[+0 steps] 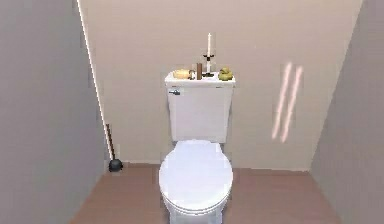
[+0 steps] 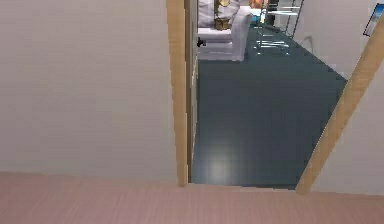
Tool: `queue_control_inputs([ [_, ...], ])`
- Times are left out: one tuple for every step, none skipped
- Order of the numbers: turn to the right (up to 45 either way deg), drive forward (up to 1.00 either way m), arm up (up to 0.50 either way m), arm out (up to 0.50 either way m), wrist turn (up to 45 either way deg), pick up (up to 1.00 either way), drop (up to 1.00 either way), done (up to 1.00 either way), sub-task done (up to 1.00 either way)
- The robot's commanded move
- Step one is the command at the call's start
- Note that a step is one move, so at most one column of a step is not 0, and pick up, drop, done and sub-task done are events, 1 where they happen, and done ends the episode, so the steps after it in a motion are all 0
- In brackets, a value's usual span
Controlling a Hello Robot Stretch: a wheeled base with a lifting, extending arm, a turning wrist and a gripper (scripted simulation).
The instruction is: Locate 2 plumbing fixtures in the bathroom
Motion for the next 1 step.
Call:
queue_control_inputs([
  [0.0, 0.0, 0.0, 0.0, 0.0, 0.0, 0.0, 1.0, 0.0],
])
